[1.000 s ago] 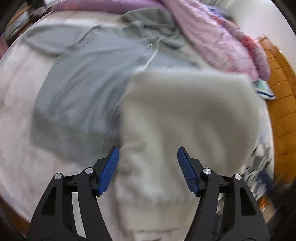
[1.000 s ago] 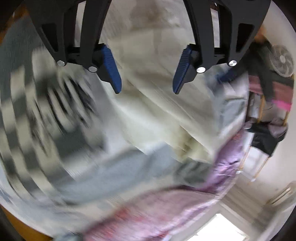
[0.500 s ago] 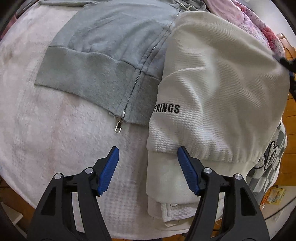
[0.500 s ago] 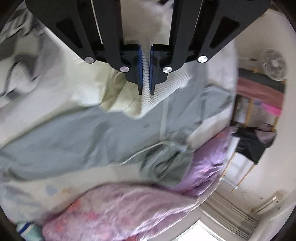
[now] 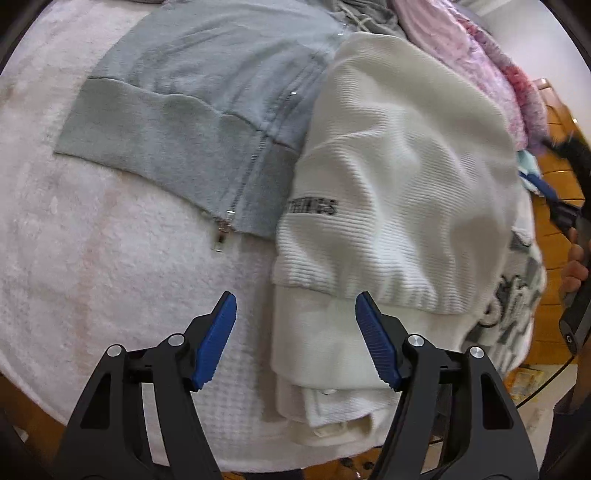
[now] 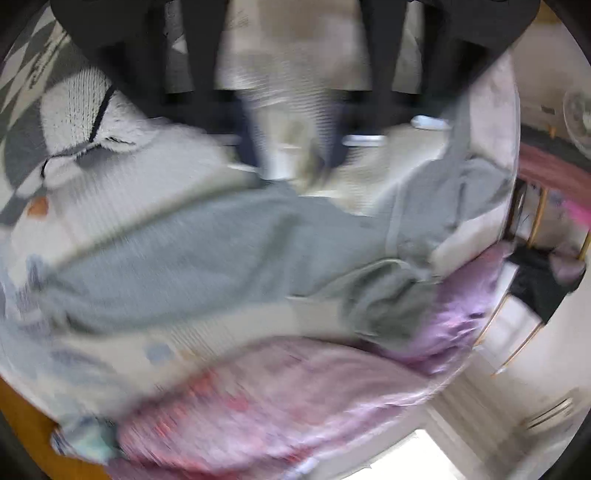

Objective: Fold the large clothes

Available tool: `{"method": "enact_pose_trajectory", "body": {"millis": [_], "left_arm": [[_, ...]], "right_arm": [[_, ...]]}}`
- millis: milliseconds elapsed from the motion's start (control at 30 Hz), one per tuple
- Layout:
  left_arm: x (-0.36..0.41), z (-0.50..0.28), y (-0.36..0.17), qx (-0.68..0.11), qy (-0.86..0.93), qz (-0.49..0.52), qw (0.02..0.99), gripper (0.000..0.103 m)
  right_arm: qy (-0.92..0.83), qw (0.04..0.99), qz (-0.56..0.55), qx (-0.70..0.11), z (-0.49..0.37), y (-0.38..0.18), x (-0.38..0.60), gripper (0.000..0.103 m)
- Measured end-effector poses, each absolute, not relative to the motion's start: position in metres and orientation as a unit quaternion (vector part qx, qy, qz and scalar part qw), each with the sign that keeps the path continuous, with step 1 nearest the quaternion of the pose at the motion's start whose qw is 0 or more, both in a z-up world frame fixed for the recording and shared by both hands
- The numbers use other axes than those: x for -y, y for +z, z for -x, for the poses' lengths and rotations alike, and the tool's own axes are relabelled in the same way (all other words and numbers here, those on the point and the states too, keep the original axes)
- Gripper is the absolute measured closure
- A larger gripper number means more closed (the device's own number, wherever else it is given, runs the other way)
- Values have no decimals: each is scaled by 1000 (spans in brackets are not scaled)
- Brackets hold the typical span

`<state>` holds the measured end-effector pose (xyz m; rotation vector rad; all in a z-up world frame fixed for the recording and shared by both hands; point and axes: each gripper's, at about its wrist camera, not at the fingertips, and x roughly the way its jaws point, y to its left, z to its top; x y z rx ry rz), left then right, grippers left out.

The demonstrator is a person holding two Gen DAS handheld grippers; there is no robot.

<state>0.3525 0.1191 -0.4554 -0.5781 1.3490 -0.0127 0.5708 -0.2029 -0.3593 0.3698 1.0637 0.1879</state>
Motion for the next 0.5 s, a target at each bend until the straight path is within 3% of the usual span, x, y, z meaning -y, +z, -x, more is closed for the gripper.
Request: {"method": "enact_pose_trajectory", "body": {"millis": [100,167,200,233,367,500], "left_arm": [[-115,-355,-451,-610,-9,261,748,35],[-106,-360,-451,-614,-14,253,748,35],[-104,-362,-452,-613,-17,252,748,35],[-102,-362,-452,-613,-15,250,749,35],[-100,-364,-457,-614,-11,244,751,35],[-96,-362,-469,-620,-10,254,742,31]], "right_arm": [[114,819,-193,-527,-578,-382,188,20],[127,798,-202,-553,-586,-406,183,47],[150,780,-235,-560,-589,-416,184,83],[157,775,-247,-559,-590,-418,186,93],[147,803,-182,-548,-582,-407,189,95],[100,787,-189,-579,-583,-453,200,92]]}}
